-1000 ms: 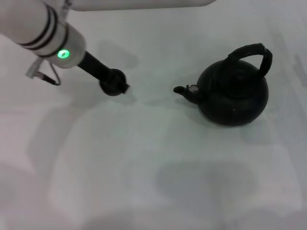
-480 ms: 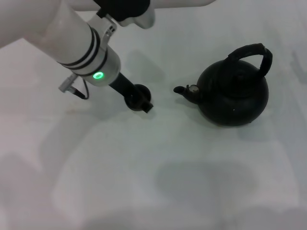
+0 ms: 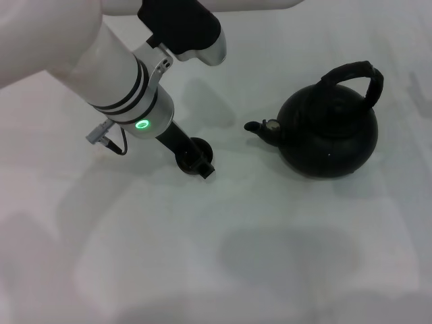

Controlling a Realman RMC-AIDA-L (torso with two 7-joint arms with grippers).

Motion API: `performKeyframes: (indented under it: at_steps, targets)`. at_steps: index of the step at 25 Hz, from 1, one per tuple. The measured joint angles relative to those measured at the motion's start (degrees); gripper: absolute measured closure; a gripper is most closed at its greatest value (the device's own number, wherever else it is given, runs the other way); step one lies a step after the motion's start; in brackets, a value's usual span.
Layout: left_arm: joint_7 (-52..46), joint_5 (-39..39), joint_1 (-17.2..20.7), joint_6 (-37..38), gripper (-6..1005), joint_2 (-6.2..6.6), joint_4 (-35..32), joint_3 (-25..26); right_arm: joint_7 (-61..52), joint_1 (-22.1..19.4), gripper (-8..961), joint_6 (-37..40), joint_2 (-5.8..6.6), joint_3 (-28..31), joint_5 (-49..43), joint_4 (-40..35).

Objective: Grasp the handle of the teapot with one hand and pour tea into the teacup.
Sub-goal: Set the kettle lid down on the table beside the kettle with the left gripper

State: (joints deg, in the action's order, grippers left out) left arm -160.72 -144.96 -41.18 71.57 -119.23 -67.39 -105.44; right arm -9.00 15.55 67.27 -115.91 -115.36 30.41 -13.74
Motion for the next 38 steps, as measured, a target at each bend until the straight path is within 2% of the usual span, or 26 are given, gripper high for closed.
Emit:
performKeyframes:
  at_steps: [12, 38]
  targets:
    - [1.21, -0.83, -0.38, 0.06, 283, 0.10, 0.24, -3.30, -0.15, 0.00, 120, 0.00, -0.02, 0.06, 0.00, -0.18]
    - [-0.06, -1.15, -0.22, -0.35, 152, 0.12, -0.55, -3.19, -0.23, -0.18, 124, -0.04, -0.11, -0.39, 0.00, -0.14]
